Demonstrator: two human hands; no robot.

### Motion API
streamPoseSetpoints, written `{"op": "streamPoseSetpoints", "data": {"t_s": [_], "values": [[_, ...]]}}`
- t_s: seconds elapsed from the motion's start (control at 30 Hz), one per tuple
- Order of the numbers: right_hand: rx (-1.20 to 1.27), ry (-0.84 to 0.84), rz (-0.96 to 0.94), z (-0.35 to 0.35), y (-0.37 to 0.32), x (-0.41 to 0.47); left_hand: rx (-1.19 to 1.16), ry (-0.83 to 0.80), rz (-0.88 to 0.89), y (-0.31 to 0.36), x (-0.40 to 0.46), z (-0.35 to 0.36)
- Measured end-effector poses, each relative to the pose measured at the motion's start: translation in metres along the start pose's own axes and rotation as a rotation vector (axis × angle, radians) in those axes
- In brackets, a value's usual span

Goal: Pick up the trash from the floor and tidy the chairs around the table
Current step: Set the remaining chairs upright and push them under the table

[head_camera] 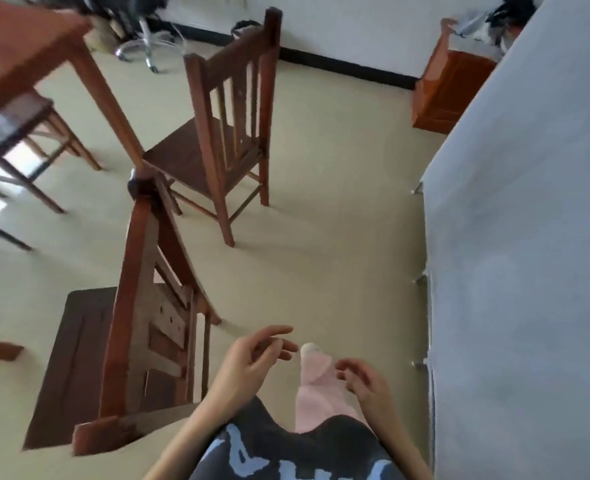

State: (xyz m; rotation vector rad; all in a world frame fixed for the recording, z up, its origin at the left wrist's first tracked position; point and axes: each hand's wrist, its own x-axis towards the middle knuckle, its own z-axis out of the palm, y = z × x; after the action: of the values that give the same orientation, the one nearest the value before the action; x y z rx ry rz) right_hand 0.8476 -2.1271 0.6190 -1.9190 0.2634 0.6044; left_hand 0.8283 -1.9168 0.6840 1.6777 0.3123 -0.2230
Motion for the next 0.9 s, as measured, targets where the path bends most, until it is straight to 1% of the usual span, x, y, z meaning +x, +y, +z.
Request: {"op": "streamPoseSetpoints", "data": {"t_s": [0.13, 0.2, 0.3, 0.4, 0.43, 0.5, 0.57, 0.63, 0.67, 0.73, 0.77, 0.83, 0.9], "values": [[-0.164, -0.319, -0.171, -0.012, -0.064, 0.095, -0.08, 0.383, -0.062, 0.009, 0.024, 0.0], [-0.263, -0.48, -0.259, -0.009, -0.104, 0.127, -0.119, 0.552, -0.093, 0.016, 0.029, 0.006], [-0.38, -0.703, -0.402, 0.01, -0.155, 0.154, -0.146, 0.791, -0.097, 0.029, 0.025, 0.016], [-0.452, -0.861, -0.587, 0.04, -0.204, 0.158, -0.145, 1.035, -0.073, 0.045, 0.012, 0.019], [-0.47, -0.906, -0.672, 0.053, -0.218, 0.155, -0.134, 1.115, -0.06, 0.05, 0.006, 0.017], [-0.509, -0.958, -0.885, 0.081, -0.242, 0.146, -0.033, 1.251, -0.048, 0.058, -0.005, 0.008], [-0.556, -0.941, -1.192, 0.112, -0.258, 0.134, 0.096, 1.396, -0.045, 0.059, -0.017, -0.005], [-0.577, -0.915, -1.519, 0.142, -0.268, 0.123, 0.283, 1.531, -0.057, 0.055, -0.025, -0.021], [-0.606, -0.914, -1.647, 0.157, -0.272, 0.119, 0.41, 1.566, -0.088, 0.052, -0.027, -0.03], [-0.746, -0.938, -1.817, 0.183, -0.276, 0.114, 0.605, 1.547, -0.189, 0.045, -0.029, -0.044], [-0.845, -0.957, -1.85, 0.194, -0.279, 0.114, 0.644, 1.506, -0.244, 0.042, -0.028, -0.05], [-1.032, -0.999, -1.841, 0.214, -0.287, 0.117, 0.651, 1.435, -0.38, 0.039, -0.02, -0.06], [-1.189, -1.024, -1.816, 0.228, -0.296, 0.122, 0.637, 1.336, -0.579, 0.032, -0.009, -0.067]]}}
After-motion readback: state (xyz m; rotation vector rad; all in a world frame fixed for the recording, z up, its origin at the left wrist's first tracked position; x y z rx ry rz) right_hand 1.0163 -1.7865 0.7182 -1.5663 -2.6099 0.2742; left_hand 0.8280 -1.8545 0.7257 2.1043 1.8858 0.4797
